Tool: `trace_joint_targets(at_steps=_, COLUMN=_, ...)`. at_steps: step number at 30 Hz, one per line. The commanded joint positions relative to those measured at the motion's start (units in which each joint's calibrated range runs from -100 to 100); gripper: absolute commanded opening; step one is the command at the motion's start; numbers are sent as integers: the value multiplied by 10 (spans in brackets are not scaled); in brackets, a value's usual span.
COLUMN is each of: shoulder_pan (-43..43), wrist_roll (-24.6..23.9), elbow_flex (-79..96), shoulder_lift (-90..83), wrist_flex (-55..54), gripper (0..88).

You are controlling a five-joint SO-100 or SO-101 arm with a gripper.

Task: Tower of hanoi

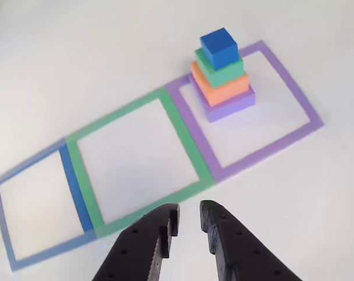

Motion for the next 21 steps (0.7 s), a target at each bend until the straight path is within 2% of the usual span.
trace_joint_targets(at_steps=1, shoulder_pan=38, wrist_roll=126, elbow_flex=-100, shoulder_lift=20, wrist_flex=46, gripper=0)
trace_joint_targets(at_steps=3, shoulder_pan=54, wrist_roll=142, elbow_flex=-124, shoulder_lift=28, wrist_flex=48, gripper=0)
trace_joint_targets(at_steps=8, shoulder_pan=98, wrist_roll=273, elbow_flex=-128, shoulder_lift=24, wrist_flex=45, gripper=19)
trace_joint_targets(at_steps=12, shoulder_pan=128, wrist_roll=344, elbow_flex=-86, shoulder_lift=8, wrist_flex=21, gripper=49)
trace_joint_targets(at_steps=16, shoulder_pan=137, wrist_roll=344, elbow_flex=0, shoulder_lift=-17, wrist_flex=-49, gripper=91)
trace_joint_targets(at_steps=21, shoulder_pan=136, wrist_roll=344, elbow_flex=131, shoulder_lift=-28, wrist_flex=-216, gripper=128)
